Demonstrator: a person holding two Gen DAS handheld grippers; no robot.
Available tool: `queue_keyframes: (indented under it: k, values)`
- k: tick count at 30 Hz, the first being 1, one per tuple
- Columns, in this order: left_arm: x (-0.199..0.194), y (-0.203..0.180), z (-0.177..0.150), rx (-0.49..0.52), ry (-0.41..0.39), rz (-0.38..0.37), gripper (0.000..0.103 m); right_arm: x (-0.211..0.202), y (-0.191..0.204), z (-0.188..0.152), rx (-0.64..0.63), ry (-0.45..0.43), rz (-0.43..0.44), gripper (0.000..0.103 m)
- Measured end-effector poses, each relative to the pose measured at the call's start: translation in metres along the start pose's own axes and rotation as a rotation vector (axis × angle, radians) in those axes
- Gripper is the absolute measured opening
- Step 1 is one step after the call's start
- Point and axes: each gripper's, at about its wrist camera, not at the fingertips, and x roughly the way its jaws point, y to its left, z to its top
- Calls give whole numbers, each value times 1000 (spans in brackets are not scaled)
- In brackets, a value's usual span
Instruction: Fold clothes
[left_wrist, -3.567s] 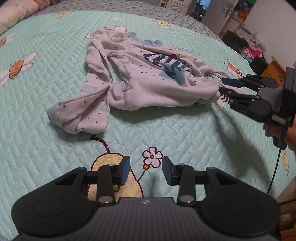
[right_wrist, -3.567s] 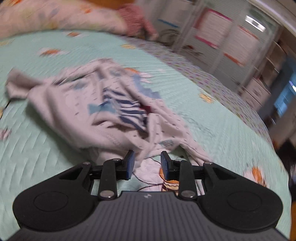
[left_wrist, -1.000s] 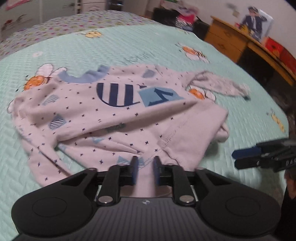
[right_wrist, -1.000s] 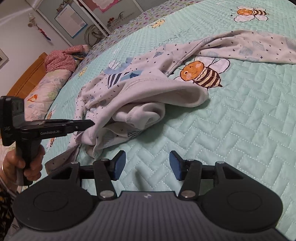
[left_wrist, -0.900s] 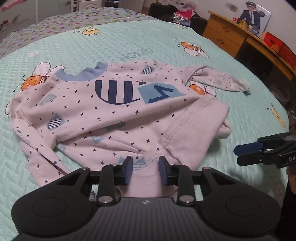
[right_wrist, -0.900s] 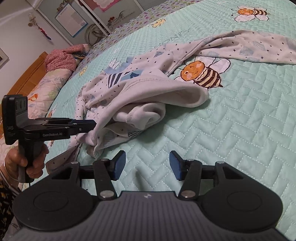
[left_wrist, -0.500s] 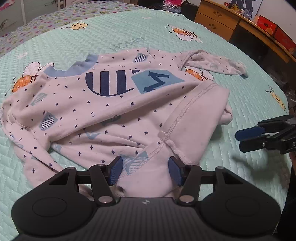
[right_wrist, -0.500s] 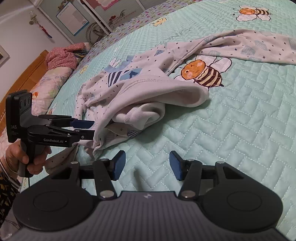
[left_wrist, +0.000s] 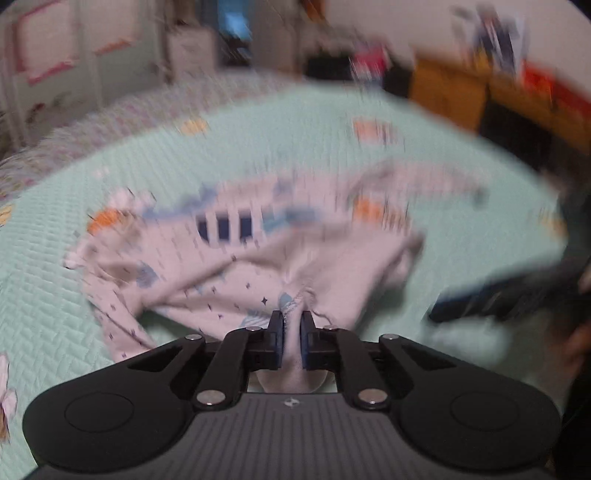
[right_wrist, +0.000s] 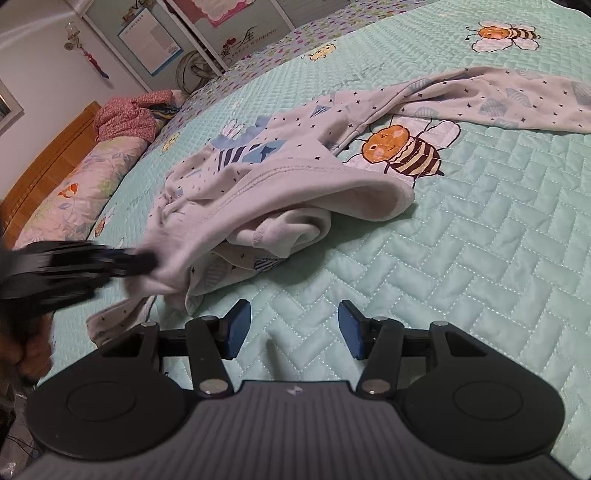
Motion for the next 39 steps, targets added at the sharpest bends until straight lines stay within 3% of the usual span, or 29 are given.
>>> queue_keyframes:
  k: [4,7,11,13,16,19,22,27,29,30,31,32,36,38,39]
  values:
    - [-55,22,17,-272,-157,75,5,-8,-4,1,27,-23,9,55]
    - [-63,31,19,-330,-119,223,5,-11,-5,2,28,-37,11,55]
    - [-82,38,9,-418,-124,285,4,-13,-7,3,17,-46,-1,55]
    - [-90,34,3,-411,-118,342,4,-14,-9,6,-14,-62,-30,55]
    - [-85,23,-13,-365,-52,318,4,-16,-9,12,-104,-103,-80,56]
    - [-68,5,-29,-284,14,363,4,-9,-6,23,-255,-134,-129,57]
    - [-60,-4,-45,-306,46,298,6,8,-4,33,-417,-100,-143,57]
    - [-50,-14,-61,-322,104,264,10,26,8,37,-624,-75,-125,57]
    - [-46,-16,-66,-347,119,239,14,26,13,39,-658,-88,-95,46]
    - [-45,-17,-68,-356,123,235,20,25,15,41,-644,-80,-81,14]
    - [-46,-19,-70,-357,122,233,23,23,16,44,-604,-60,-56,6]
    - [-46,-20,-71,-357,120,231,28,18,17,50,-516,-40,8,6]
    - [-51,-22,-77,-352,110,229,32,-18,15,78,64,29,439,6]
    - [-51,-20,-78,-372,108,229,33,-34,18,89,177,9,555,6]
    - [-50,-19,-79,-387,112,228,34,-36,23,93,140,26,562,9]
